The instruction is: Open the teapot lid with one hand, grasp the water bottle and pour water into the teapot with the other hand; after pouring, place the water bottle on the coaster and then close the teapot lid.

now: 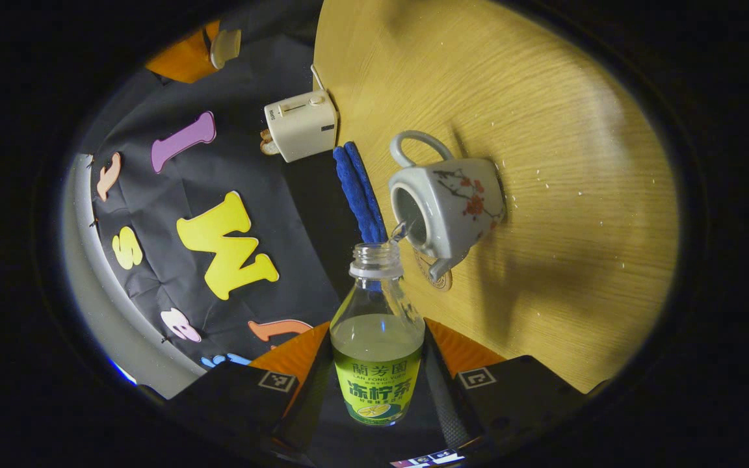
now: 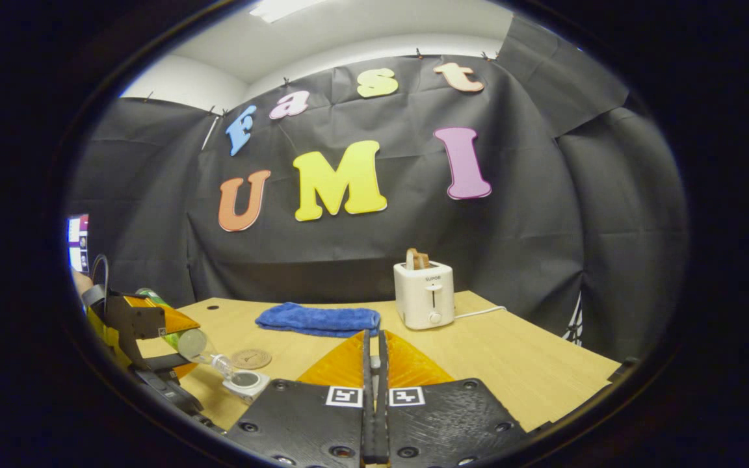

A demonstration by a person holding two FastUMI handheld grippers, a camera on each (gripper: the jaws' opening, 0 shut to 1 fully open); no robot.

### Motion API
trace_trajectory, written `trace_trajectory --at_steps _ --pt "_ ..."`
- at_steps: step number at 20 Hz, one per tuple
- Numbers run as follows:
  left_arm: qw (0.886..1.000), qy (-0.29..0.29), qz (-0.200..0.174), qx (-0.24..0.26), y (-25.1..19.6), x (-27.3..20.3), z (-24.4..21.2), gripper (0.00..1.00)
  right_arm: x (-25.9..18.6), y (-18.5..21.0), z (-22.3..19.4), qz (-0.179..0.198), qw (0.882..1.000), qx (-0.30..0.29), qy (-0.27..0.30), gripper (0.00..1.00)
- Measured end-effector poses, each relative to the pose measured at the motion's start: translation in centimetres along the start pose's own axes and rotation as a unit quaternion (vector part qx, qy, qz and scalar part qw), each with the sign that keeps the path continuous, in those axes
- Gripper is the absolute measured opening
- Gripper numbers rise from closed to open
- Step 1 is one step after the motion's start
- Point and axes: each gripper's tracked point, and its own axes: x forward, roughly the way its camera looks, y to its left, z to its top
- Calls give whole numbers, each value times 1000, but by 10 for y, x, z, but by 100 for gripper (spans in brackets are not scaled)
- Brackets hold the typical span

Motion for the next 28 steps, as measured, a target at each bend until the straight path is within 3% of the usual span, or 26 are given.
trace_trajectory --at_steps 8,28 --pt "998 21 27 60 10 1 -4 75 -2 6 2 7 1000 -3 -3 0" --pt "994 25 43 102 22 5 -6 75 -9 4 14 15 1000 6 -12 0"
